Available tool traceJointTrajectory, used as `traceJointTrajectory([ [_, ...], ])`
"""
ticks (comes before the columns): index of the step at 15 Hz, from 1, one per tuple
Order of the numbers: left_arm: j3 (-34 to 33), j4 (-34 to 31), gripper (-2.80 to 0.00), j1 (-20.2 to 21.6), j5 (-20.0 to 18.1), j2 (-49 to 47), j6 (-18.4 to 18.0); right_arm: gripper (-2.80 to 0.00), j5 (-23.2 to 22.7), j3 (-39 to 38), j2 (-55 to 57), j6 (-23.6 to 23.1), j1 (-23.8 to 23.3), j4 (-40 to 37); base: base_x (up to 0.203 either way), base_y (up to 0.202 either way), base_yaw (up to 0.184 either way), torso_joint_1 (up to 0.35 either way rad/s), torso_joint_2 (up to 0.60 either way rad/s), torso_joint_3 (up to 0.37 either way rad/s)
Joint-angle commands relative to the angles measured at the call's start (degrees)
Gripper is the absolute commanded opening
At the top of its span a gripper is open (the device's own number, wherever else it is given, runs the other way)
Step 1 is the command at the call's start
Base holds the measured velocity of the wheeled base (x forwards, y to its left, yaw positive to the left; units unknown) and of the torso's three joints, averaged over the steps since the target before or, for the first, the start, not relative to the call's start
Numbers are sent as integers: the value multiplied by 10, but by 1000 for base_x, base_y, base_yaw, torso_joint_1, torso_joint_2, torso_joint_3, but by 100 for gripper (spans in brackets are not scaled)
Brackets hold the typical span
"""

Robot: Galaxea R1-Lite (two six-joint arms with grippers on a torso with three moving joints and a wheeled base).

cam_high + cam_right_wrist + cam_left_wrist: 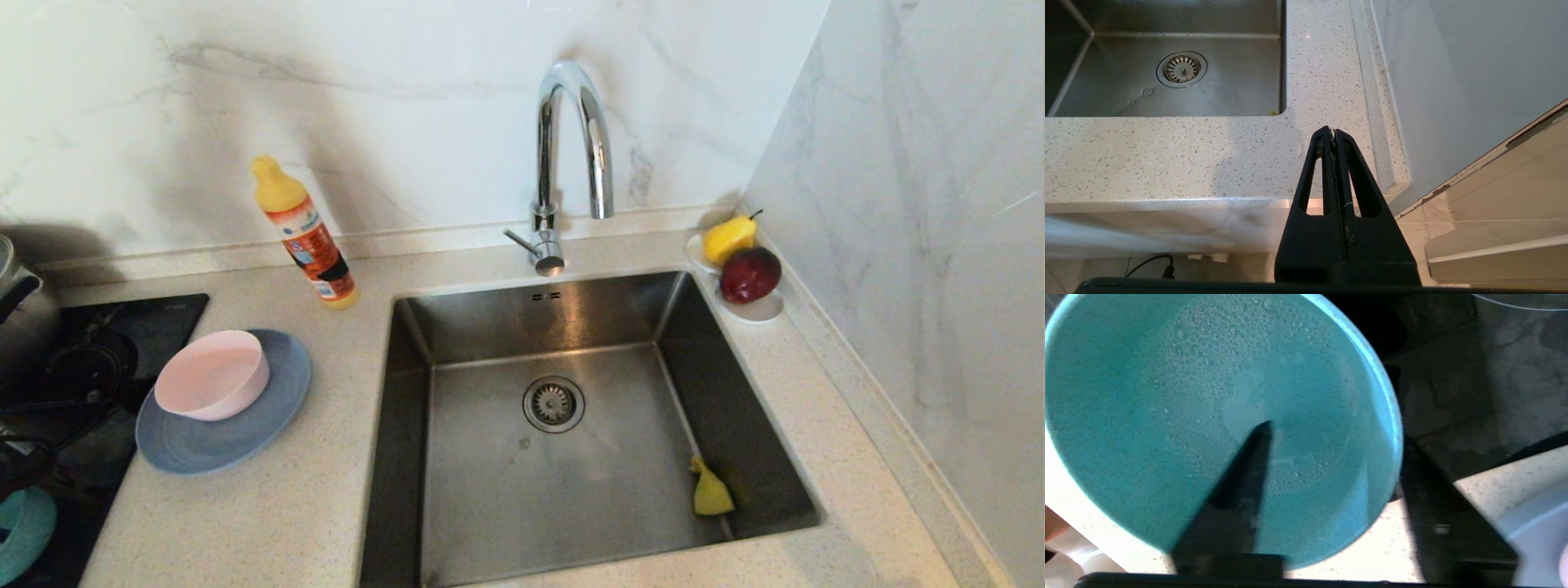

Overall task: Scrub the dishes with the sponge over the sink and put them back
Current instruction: Place the bowl on the bowl

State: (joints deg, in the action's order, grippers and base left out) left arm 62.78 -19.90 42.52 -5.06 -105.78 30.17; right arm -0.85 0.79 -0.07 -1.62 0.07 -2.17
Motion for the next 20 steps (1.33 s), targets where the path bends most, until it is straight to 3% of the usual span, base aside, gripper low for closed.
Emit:
traceJointTrajectory([
  [1,0,-1,-280,0,0,-16,2,-280,0,0,-1,0,0,0,0,0,0,0,0,0],
  [7,51,-20,-280,0,0,-9,6,-280,-1,0,-1,0,0,0,0,0,0,0,0,0],
  [12,225,-175,-280,-18,-2,24,2,-280,-1,0,-1,0,0,0,0,0,0,0,0,0],
  [14,302,-221,-280,-68,0,31,2,-280,0,0,0,0,0,0,0,0,0,0,0,0],
  [16,354,-254,-280,-147,10,30,2,-280,0,0,0,0,0,0,0,0,0,0,0,0],
  [20,372,-264,-280,-287,89,-4,5,-280,0,0,-1,0,0,0,0,0,0,0,0,0],
])
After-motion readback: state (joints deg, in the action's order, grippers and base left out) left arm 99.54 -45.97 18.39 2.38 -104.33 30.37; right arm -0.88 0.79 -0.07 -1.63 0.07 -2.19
